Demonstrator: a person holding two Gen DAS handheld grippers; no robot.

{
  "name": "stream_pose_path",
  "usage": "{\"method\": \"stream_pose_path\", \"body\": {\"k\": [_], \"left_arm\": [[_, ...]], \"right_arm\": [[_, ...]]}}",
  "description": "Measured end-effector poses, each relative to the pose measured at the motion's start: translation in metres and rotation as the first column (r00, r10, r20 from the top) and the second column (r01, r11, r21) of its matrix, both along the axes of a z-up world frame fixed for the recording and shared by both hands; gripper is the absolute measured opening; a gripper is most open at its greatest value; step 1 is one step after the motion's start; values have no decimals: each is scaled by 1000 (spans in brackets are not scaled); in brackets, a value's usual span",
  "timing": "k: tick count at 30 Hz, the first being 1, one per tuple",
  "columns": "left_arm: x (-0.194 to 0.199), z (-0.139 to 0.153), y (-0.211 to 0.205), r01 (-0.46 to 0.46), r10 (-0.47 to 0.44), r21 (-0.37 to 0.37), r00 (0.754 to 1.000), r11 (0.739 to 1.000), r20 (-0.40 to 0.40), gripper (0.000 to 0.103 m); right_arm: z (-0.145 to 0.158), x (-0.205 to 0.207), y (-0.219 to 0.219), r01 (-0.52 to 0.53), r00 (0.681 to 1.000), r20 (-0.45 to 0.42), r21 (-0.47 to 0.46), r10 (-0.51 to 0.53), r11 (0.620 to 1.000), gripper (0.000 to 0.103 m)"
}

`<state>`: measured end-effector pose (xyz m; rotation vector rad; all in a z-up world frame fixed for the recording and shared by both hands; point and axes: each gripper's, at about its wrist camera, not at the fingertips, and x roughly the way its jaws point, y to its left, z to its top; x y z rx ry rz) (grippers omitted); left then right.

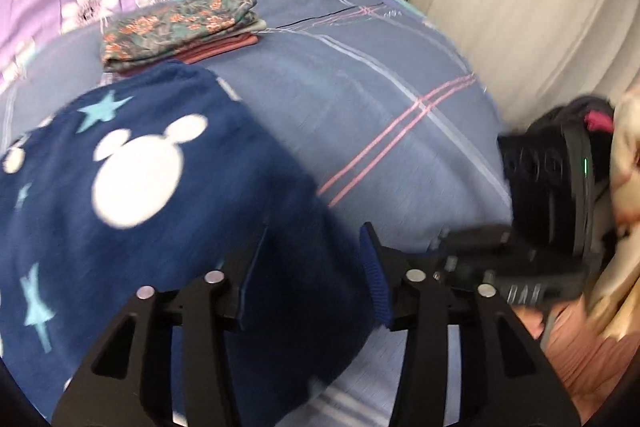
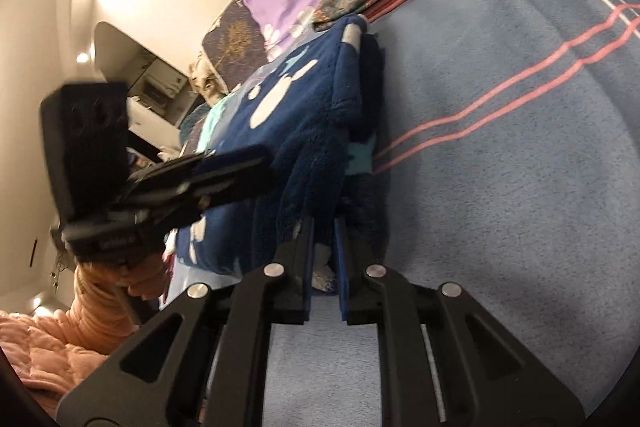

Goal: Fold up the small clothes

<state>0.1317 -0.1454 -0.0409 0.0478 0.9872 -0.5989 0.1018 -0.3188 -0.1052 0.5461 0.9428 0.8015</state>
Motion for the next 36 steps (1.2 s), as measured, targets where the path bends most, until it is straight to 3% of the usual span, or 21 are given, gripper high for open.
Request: {"method": "stream_pose_path", "body": {"k": [2, 6, 8, 10, 12, 15, 18, 25, 28, 30, 32, 36], "left_arm": [[8, -4, -9, -5, 5, 8, 1000, 1000, -23, 55], [10, -21, -28, 4, -3, 138, 1000, 990, -11, 55], [7, -27, -28, 9, -12, 195, 1000, 981, 14, 46], [6, -29, -19, -7, 6, 173, 1000, 985, 8, 36], [6, -27, -7, -32, 32, 142, 999, 989, 5, 32], [0, -26, 5, -40, 41, 102, 999, 994, -3, 31], [-3, -27, 0, -33, 31, 130, 999, 991, 17, 32], [-7, -30, -6, -26, 20, 158, 999, 987, 45, 33], [-7, -31, -1, -21, 15, 135, 999, 991, 42, 34], [-6, -32, 2, -21, 17, 118, 999, 993, 35, 35], [-6, -33, 3, -18, 14, 106, 999, 994, 33, 35], [-6, -35, 2, -9, 5, 103, 999, 995, 41, 34]], "right_arm": [[2, 0, 6, -24, 1000, 8, 3, 24, 1000, 12], [6, -3, 13, -46, 998, 33, -12, 47, 999, 12], [5, -5, 14, -49, 998, 30, -42, 50, 998, 12], [5, -6, 8, -50, 998, 23, -72, 52, 996, 12], [9, -7, -7, -6, 1000, 28, -101, 9, 995, 25], [19, 1, -28, 80, 996, 57, -181, -70, 980, 27], [28, 28, -33, 107, 993, 61, -210, -97, 972, 27], [17, 130, 12, 33, 999, -22, -259, -40, 965, 30], [2, 158, 24, 5, 995, -92, -212, -25, 977, 32], [-2, 165, 28, -12, 994, -111, -163, -7, 986, 43], [-1, 170, 36, -35, 994, -108, -141, 19, 989, 46], [-3, 178, 55, -62, 995, -91, -205, 44, 977, 48]]}}
